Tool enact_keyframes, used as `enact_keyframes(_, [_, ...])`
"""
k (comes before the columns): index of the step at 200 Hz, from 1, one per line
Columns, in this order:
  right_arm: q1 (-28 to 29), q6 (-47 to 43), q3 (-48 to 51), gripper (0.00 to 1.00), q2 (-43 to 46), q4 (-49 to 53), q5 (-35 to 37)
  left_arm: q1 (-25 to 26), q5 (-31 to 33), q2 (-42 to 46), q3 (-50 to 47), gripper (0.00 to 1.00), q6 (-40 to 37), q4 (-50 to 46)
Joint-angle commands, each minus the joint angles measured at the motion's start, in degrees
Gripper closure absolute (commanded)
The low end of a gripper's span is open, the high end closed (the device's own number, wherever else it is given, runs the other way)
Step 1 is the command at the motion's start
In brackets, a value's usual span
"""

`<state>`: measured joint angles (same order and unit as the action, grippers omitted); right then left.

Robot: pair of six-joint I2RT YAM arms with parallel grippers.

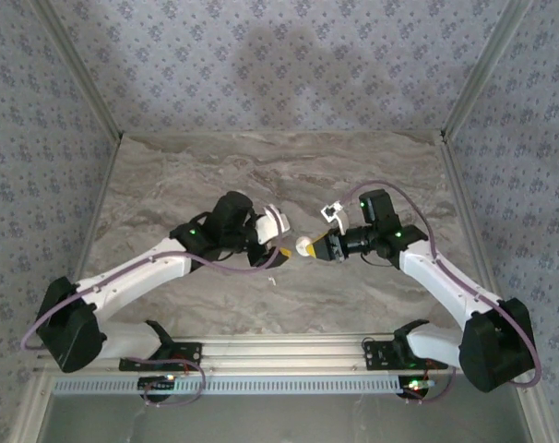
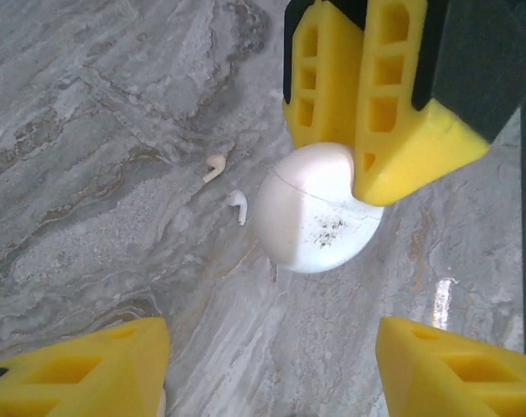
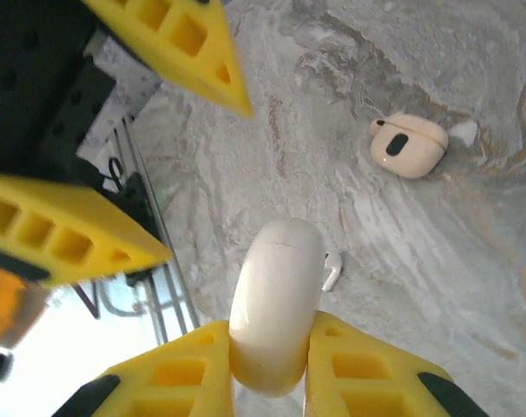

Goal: Insert the wireless bluetooth earbuds into the charging case

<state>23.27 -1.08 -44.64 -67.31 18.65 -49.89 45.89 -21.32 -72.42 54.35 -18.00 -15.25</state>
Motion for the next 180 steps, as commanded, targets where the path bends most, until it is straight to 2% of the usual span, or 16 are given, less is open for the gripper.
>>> enact_keyframes(1, [0.1,-20.1,-3.1,0.79,1.0,6.0,-1.0,-0.4,-7.5,3.2,-0.1,0.37,-3.9,-3.9])
enact_keyframes(36, [2.0,-40.1,-5.3,0.77,0.8,11.5,-1.5,-0.4,-15.8,6.1,-1.6,0.39,-15.8,-7.6])
enact_keyframes(48, [2.9,-42.7,-6.3,0.77,0.5,12.3,-0.7,-0.4,-17.8,6.5,-2.2,0.41,-19.2,-8.6])
enact_keyframes(66, [3.9,-47.6,-8.2,0.77,-0.3,15.0,-1.5,-0.4,-18.1,6.3,-2.0,0.42,-19.3,-8.6])
enact_keyframes(120, [8.6,-53.1,-10.7,0.77,-2.7,17.2,-1.4,-0.4,-16.7,3.6,0.2,0.46,-19.2,-10.1])
enact_keyframes(180, [9.4,-54.3,-11.0,0.78,-3.2,16.6,-4.2,-0.3,-15.8,3.1,0.0,0.47,-19.2,-9.1])
